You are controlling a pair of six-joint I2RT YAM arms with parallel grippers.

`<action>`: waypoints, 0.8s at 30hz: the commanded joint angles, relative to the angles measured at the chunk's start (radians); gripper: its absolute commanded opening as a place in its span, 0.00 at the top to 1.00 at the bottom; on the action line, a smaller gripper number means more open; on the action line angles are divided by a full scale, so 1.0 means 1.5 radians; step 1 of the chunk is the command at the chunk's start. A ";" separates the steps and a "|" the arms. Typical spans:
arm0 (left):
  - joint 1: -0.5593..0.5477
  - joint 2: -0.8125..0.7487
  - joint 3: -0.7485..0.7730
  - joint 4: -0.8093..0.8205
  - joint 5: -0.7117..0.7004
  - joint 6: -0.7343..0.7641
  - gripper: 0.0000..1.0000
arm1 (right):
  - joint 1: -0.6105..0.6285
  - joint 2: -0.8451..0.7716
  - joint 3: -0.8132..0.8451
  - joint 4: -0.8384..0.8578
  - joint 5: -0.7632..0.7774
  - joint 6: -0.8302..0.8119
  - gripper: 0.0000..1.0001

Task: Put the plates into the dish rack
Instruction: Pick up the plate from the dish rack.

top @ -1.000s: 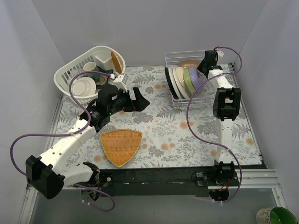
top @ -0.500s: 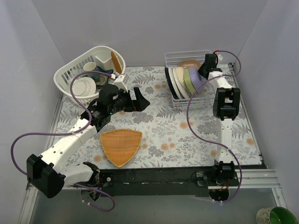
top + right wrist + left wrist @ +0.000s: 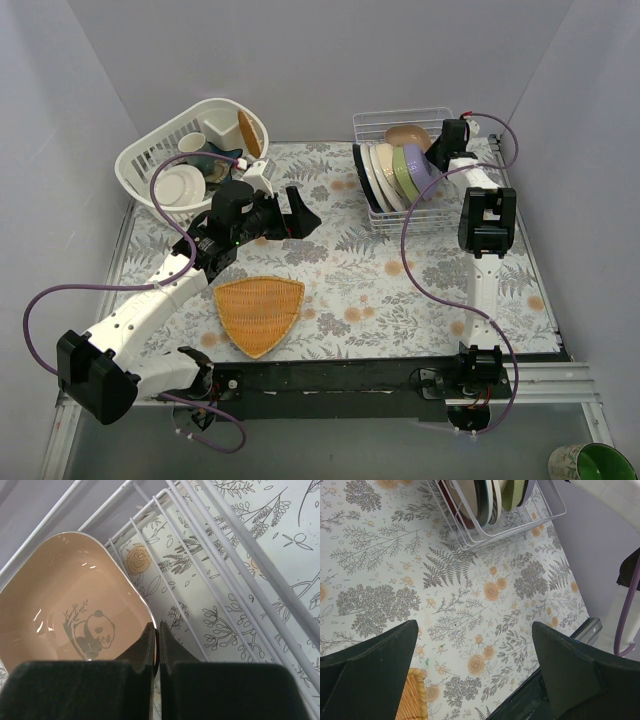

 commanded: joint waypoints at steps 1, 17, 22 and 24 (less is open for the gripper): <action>0.003 -0.002 0.008 0.005 -0.001 -0.001 0.02 | -0.002 -0.049 -0.058 0.048 -0.009 0.016 0.99; 0.003 -0.018 0.001 0.005 0.002 -0.005 0.02 | -0.023 -0.121 -0.094 0.097 -0.026 0.037 0.99; 0.003 -0.017 0.000 0.008 0.007 -0.005 0.02 | -0.027 -0.140 -0.102 0.100 -0.027 0.039 0.99; 0.003 -0.016 0.000 0.009 0.009 -0.005 0.02 | -0.029 -0.150 -0.106 0.104 -0.025 0.038 0.99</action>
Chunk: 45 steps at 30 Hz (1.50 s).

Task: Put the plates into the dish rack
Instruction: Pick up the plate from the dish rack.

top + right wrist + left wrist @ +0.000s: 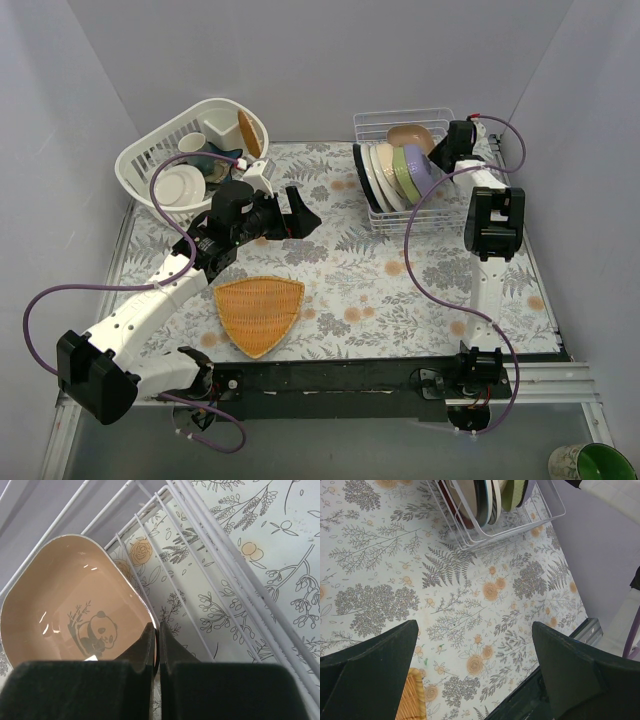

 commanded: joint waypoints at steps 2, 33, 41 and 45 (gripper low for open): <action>0.003 -0.015 0.000 0.009 0.009 0.000 0.02 | -0.016 -0.088 -0.008 0.042 0.006 0.003 0.99; 0.003 -0.036 -0.014 0.008 0.008 -0.002 0.02 | -0.020 -0.120 -0.054 0.144 -0.079 0.075 0.99; 0.003 -0.036 -0.021 0.011 0.007 -0.004 0.02 | -0.018 -0.115 -0.057 0.218 -0.104 0.134 0.99; 0.003 -0.041 -0.024 0.011 0.004 -0.003 0.02 | -0.015 -0.116 -0.059 0.240 -0.122 0.162 0.99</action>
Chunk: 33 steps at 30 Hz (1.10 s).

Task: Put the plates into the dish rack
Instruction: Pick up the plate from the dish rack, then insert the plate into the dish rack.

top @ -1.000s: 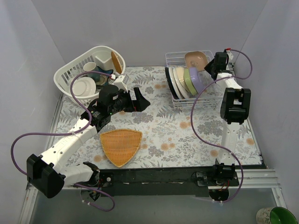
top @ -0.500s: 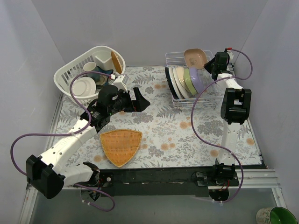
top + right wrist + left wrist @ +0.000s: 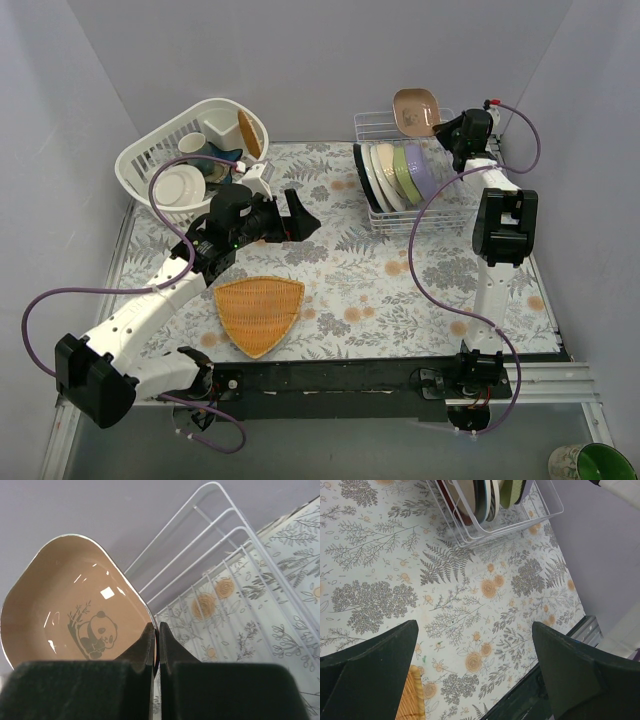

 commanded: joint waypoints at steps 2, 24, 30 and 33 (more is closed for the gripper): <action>0.003 -0.029 -0.011 0.005 -0.002 0.000 0.02 | 0.010 -0.037 0.002 0.096 -0.039 0.050 0.99; 0.003 -0.066 -0.010 -0.015 -0.007 0.000 0.02 | 0.087 -0.055 0.083 0.116 -0.056 0.074 0.99; 0.003 -0.096 -0.009 -0.026 -0.014 0.000 0.02 | 0.127 -0.081 0.137 0.063 -0.033 0.044 0.99; 0.003 -0.112 -0.006 -0.035 -0.024 0.000 0.02 | 0.142 -0.109 0.156 -0.010 -0.006 0.000 0.99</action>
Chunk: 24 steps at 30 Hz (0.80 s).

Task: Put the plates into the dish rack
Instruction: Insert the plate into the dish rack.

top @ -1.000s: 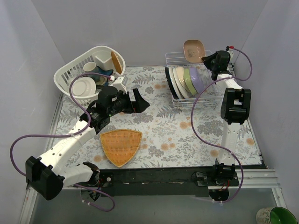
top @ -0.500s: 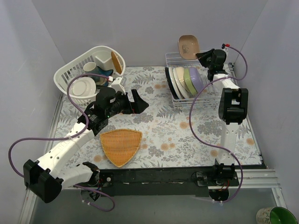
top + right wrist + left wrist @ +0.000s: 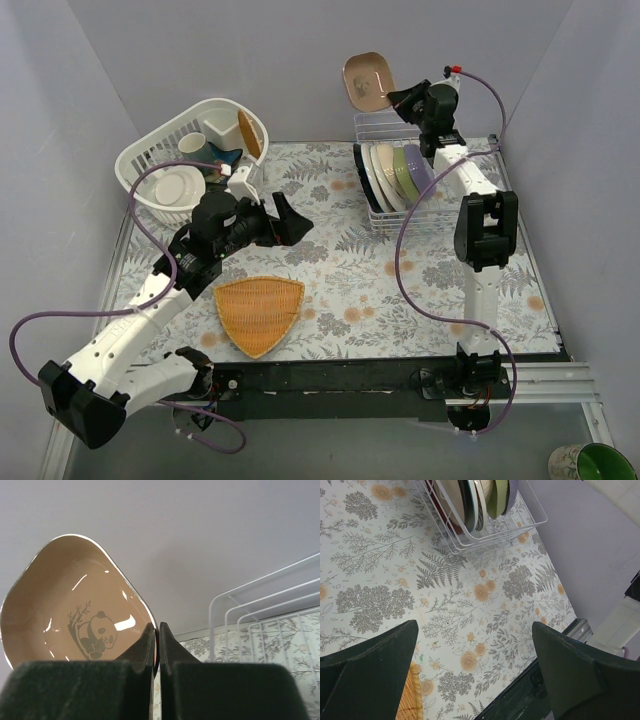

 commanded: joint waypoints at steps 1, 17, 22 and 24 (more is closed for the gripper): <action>0.003 -0.036 0.007 -0.021 -0.020 0.001 0.02 | 0.023 -0.095 0.069 -0.073 0.045 -0.088 0.99; 0.003 0.065 0.133 0.032 -0.041 0.031 0.02 | 0.124 -0.534 -0.211 -0.366 0.290 -0.413 0.99; 0.003 0.080 0.155 0.090 0.004 0.008 0.02 | 0.125 -0.655 -0.306 -0.400 0.289 -0.421 0.99; 0.003 0.079 0.155 0.118 0.024 -0.007 0.02 | 0.126 -0.675 -0.326 -0.425 0.285 -0.423 0.99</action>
